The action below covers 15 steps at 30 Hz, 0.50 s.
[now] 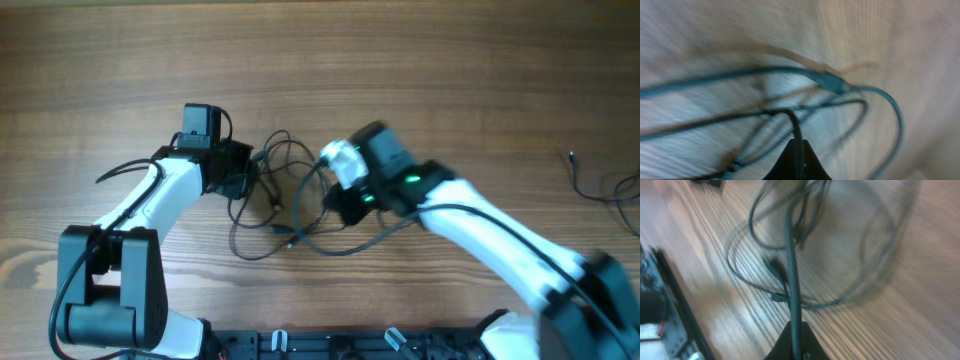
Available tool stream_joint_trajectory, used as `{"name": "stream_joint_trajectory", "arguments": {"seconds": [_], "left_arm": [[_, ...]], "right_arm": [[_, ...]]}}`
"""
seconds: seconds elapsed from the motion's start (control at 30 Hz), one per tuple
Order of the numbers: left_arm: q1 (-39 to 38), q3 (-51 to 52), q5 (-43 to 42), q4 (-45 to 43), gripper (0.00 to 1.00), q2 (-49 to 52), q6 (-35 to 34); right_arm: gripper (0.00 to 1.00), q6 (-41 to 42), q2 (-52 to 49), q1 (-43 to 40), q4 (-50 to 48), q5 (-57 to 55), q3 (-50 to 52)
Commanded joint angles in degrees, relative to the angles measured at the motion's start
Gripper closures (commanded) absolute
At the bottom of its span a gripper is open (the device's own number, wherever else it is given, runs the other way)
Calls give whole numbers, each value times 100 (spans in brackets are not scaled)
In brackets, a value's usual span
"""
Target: Untangle cables
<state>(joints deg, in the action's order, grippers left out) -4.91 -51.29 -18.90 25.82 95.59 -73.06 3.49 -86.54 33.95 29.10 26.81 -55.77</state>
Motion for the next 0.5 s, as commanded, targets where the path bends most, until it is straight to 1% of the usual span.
{"name": "stream_joint_trajectory", "arguments": {"seconds": [0.0,0.03,0.1,0.17,0.2,0.33,0.47], "left_arm": [[216,7,935,501,96,55,-70],[280,7,1165,739,96,55,-68],[402,7,1561,1154,96,55,-70],[507,7,1982,1484,96,55,-70],[546,7,2155,1613,96,55,-70],[634,7,2474,1888,96,55,-72],[664,7,2474,1899,96,55,-74]], "right_arm": [[96,448,1674,-1134,107,-610,-317],[96,763,2190,-1646,109,-1121,-317],[96,1224,2907,-2498,105,-2068,-317],[96,1613,3438,-3276,168,-2581,-315],[96,1624,3613,-3604,221,-2664,-315],[96,1617,3764,-4358,553,-2702,-304],[96,1628,3272,-4581,953,-2647,-271]]}}
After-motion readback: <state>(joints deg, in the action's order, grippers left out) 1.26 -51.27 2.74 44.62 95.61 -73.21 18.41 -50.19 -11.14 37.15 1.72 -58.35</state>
